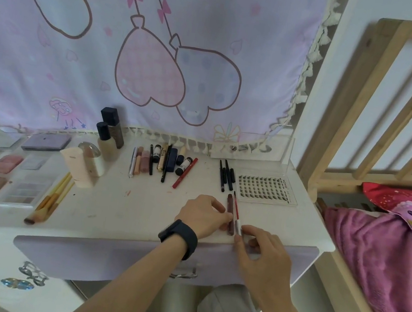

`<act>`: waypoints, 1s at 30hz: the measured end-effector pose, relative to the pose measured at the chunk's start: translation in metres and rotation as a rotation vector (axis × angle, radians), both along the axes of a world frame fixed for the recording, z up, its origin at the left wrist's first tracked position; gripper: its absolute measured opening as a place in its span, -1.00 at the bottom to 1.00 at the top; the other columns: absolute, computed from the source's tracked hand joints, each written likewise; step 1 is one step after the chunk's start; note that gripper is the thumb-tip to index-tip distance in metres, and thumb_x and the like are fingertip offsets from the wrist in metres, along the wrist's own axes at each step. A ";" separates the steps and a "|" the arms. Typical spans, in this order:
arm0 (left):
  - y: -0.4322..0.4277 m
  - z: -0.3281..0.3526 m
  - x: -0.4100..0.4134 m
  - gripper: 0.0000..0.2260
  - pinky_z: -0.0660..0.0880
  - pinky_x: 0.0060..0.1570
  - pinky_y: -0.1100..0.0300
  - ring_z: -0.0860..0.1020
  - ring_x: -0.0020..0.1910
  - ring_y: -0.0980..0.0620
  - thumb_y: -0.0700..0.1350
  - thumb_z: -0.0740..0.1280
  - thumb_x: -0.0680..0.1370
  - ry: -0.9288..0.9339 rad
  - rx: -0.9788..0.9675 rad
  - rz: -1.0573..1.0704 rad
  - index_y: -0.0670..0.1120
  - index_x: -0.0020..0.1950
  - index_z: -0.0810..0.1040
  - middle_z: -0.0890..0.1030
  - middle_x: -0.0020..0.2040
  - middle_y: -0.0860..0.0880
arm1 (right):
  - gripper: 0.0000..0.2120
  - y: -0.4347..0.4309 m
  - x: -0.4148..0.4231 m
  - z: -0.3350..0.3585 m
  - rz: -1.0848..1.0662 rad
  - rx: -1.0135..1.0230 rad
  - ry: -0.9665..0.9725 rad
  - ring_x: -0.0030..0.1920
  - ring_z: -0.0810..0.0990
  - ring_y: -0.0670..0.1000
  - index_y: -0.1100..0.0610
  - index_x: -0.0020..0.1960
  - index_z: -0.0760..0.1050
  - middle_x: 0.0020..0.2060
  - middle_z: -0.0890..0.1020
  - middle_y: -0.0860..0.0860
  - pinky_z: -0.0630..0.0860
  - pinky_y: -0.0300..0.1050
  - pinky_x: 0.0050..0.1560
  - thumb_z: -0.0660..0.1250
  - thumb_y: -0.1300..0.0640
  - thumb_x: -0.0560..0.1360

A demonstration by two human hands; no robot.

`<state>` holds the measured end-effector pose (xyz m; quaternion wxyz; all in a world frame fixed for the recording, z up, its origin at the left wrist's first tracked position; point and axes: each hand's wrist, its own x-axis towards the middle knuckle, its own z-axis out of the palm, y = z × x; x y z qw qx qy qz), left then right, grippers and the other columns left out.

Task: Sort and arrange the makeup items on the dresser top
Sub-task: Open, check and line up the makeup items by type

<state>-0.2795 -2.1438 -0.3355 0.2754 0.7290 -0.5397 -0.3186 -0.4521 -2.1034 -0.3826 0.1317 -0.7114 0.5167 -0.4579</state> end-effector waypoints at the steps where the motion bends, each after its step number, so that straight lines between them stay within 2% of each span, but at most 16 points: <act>1: 0.000 0.000 0.000 -0.79 0.63 -0.03 0.07 0.65 -0.13 0.10 0.23 0.43 0.41 -0.001 0.000 -0.005 0.13 -0.09 0.62 0.71 -0.17 0.10 | -0.79 0.000 0.000 0.000 0.004 0.001 0.003 -0.17 0.58 -0.08 0.06 0.04 0.65 -0.15 0.57 -0.25 0.55 -0.23 -0.10 0.56 0.17 0.42; 5: 0.001 0.000 -0.001 -0.80 0.62 -0.05 0.11 0.64 -0.14 0.10 0.22 0.43 0.42 -0.004 -0.005 -0.014 0.13 -0.10 0.62 0.71 -0.18 0.09 | -0.79 -0.001 -0.001 -0.001 0.002 0.024 0.000 -0.17 0.58 -0.09 0.05 0.04 0.65 -0.15 0.56 -0.26 0.45 -0.37 -0.09 0.56 0.17 0.43; 12: -0.001 0.000 -0.002 -0.81 0.61 -0.09 0.14 0.64 -0.19 0.13 0.22 0.44 0.41 0.008 -0.004 -0.018 0.14 -0.13 0.61 0.70 -0.25 0.12 | -0.77 -0.003 0.000 -0.002 0.009 0.026 -0.006 -0.18 0.57 -0.10 0.05 0.05 0.64 -0.17 0.57 -0.24 0.50 -0.30 -0.10 0.56 0.19 0.42; 17: 0.000 0.001 -0.002 -0.80 0.61 -0.12 0.15 0.63 -0.22 0.16 0.24 0.43 0.41 0.003 -0.002 -0.016 0.15 -0.14 0.60 0.69 -0.31 0.16 | -0.76 -0.004 0.001 -0.002 0.002 0.029 0.003 -0.20 0.56 -0.12 0.04 0.04 0.64 -0.18 0.55 -0.26 0.44 -0.38 -0.12 0.57 0.17 0.40; 24: 0.002 0.002 -0.003 -0.79 0.61 -0.03 0.07 0.64 -0.16 0.11 0.21 0.44 0.40 0.033 0.004 -0.018 0.13 -0.10 0.61 0.71 -0.23 0.11 | -0.76 -0.005 0.000 -0.003 0.002 0.026 0.013 -0.21 0.55 -0.13 0.03 0.04 0.64 -0.18 0.54 -0.25 0.40 -0.44 -0.12 0.58 0.17 0.40; 30: 0.002 0.003 -0.002 -0.83 0.63 -0.01 0.04 0.65 -0.12 0.09 0.17 0.46 0.42 0.048 -0.001 -0.029 0.13 -0.10 0.61 0.70 -0.17 0.08 | -0.75 -0.006 -0.001 -0.004 0.012 0.027 0.023 -0.19 0.57 -0.09 0.06 0.04 0.64 -0.14 0.55 -0.23 0.43 -0.41 -0.09 0.58 0.18 0.40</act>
